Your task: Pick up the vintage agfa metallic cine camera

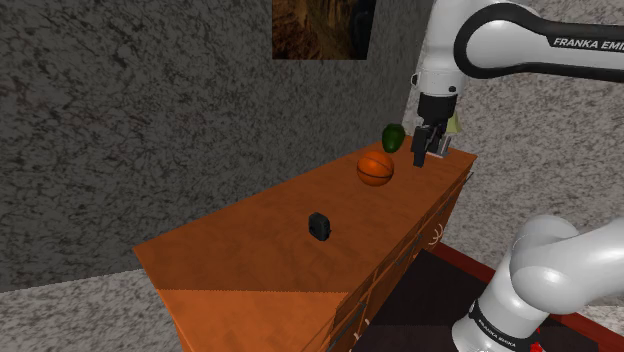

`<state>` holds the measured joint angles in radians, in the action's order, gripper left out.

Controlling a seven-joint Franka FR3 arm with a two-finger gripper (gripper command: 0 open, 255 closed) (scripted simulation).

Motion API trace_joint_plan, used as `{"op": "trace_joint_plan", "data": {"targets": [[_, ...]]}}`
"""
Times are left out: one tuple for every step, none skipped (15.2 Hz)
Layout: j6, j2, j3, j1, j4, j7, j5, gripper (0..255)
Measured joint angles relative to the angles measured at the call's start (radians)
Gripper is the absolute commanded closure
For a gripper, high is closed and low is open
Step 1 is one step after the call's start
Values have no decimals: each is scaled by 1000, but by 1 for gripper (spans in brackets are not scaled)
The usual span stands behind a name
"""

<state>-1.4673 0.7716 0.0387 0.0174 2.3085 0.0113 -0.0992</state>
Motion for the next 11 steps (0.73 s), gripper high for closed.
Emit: {"op": "trace_joint_plan", "data": {"targets": [[0,0,0,0,0,0,0,0],[-15,-9,-2,1,9,-1,-2,0],[-35,-25,-5,2,14,-1,-4,0],[-60,-49,-9,4,18,-3,-8,0],[-95,-81,-13,7,25,-4,-11,0],[-124,-102,-16,8,36,-3,-14,0],[-152,-125,-19,10,44,-3,-17,0],[-180,-153,-22,12,47,-4,-19,0],[-210,-188,-26,14,45,-5,-23,0],[-239,-210,-27,15,55,-2,-24,0],[-261,-243,-28,16,47,-1,-26,0]]}}
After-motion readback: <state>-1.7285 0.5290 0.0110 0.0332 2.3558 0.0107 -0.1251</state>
